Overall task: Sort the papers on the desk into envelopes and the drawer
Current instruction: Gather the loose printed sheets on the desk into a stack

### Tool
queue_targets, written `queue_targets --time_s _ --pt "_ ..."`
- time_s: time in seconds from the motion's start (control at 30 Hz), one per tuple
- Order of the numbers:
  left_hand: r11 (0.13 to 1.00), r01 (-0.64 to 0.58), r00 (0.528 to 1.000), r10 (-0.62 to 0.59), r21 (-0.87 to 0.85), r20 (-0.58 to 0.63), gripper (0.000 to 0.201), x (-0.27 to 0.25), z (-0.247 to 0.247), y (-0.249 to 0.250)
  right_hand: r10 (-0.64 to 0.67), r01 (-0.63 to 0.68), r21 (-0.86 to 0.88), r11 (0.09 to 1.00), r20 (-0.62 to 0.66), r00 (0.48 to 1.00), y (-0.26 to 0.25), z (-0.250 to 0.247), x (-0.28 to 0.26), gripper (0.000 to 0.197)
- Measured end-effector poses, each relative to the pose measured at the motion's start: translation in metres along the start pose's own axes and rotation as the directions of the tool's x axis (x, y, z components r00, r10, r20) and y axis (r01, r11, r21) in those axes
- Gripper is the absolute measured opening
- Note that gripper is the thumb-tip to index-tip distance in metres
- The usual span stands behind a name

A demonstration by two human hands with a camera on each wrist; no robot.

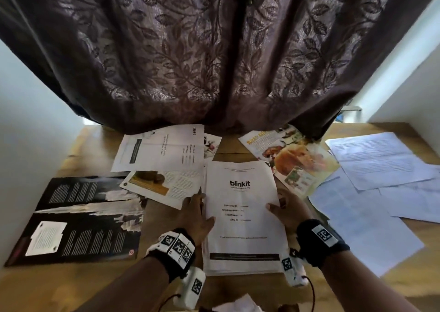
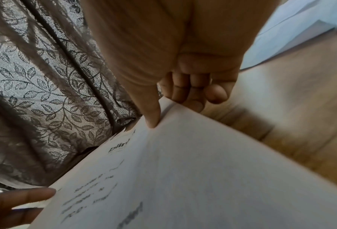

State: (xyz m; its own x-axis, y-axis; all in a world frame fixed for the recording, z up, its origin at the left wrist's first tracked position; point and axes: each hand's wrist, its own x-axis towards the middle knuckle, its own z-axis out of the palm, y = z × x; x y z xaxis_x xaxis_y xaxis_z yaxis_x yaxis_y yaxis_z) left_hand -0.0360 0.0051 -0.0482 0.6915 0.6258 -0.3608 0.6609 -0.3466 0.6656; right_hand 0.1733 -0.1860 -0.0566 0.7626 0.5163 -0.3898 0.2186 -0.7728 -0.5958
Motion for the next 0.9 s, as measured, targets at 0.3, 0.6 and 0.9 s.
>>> queue_targets --time_s 0.3,0.6,0.9 --pt "0.986 -0.101 0.991 0.089 0.13 0.099 0.105 0.011 0.003 -0.015 -0.04 0.041 -0.217 0.975 0.009 0.999 -0.016 0.001 -0.002 0.046" --pt "0.933 -0.163 0.969 0.091 0.32 0.228 0.109 0.023 0.004 -0.022 -0.017 0.018 -0.289 0.957 0.006 1.0 -0.008 0.01 0.0 0.058" --pt "0.826 -0.249 0.938 0.077 0.506 0.337 0.113 0.027 0.0 -0.006 -0.497 0.589 -0.278 0.759 0.337 0.8 -0.107 0.068 -0.007 0.102"
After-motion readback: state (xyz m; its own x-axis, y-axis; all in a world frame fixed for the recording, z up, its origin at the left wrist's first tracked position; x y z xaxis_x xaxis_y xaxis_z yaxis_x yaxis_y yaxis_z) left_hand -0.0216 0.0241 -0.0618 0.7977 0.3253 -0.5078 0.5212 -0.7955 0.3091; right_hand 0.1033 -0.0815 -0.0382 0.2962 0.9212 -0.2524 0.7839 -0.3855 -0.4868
